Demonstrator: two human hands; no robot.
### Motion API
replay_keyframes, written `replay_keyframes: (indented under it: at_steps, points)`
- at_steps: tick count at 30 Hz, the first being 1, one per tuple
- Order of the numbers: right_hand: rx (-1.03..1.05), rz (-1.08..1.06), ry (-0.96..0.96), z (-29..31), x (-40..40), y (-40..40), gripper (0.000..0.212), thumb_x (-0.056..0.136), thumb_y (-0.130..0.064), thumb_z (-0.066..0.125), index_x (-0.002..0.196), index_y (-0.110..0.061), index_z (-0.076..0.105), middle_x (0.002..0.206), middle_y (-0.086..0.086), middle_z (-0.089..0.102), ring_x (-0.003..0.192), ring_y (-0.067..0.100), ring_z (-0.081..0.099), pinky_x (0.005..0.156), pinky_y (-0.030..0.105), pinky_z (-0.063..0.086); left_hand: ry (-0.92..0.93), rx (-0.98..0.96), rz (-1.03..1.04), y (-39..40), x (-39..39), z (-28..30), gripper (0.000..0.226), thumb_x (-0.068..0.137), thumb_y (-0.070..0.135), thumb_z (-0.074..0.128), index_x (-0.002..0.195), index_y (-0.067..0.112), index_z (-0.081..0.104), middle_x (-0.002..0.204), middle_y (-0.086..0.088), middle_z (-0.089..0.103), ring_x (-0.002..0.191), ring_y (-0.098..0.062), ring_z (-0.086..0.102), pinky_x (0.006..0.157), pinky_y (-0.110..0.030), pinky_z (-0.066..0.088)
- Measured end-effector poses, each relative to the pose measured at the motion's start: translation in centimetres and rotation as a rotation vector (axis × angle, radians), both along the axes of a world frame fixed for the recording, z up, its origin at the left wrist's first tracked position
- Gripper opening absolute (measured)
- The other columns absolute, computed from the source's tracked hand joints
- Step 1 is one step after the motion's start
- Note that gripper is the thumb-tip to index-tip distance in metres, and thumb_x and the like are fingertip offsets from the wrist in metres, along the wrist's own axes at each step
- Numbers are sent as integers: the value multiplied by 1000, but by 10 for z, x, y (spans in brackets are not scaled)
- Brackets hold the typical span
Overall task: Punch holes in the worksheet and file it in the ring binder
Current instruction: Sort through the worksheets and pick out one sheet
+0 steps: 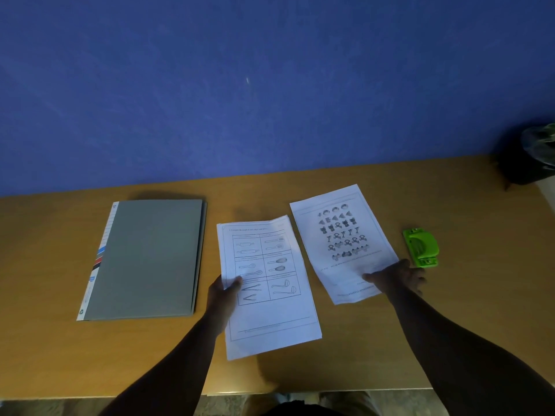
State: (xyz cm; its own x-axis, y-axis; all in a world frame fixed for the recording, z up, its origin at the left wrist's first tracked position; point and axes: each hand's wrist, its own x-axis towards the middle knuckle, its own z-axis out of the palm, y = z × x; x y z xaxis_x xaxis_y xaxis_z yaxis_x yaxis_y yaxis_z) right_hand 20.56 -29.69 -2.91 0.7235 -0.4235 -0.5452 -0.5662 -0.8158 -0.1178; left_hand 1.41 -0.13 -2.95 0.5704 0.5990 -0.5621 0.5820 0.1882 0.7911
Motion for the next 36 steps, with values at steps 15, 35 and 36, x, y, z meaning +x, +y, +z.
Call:
replay_keyframes:
  at_steps: [15, 35, 36]
  points:
    - [906, -647, -71, -8, 7, -4, 44, 77, -20, 75, 116, -5, 60, 131, 18, 59, 120, 36, 57, 98, 46, 49, 2, 33, 43, 6, 6, -3, 26, 96, 18, 63, 119, 7, 61, 106, -6, 69, 92, -17, 66, 64, -23, 51]
    - [1552, -639, -300, 31, 32, -2, 34, 88, -1, 66, 121, 1, 60, 106, 17, 68, 93, 36, 67, 90, 50, 54, -19, 42, 4, 15, -4, -2, 24, 96, 20, 62, 118, 12, 60, 107, -5, 69, 97, -21, 68, 66, -22, 53]
    - [1493, -515, -302, 32, 27, 3, 33, 90, -5, 65, 122, -3, 59, 111, 12, 68, 98, 30, 66, 94, 46, 52, -14, 43, -12, 16, -5, -1, 24, 96, 21, 62, 119, 12, 60, 107, -5, 69, 95, -19, 68, 65, -21, 53]
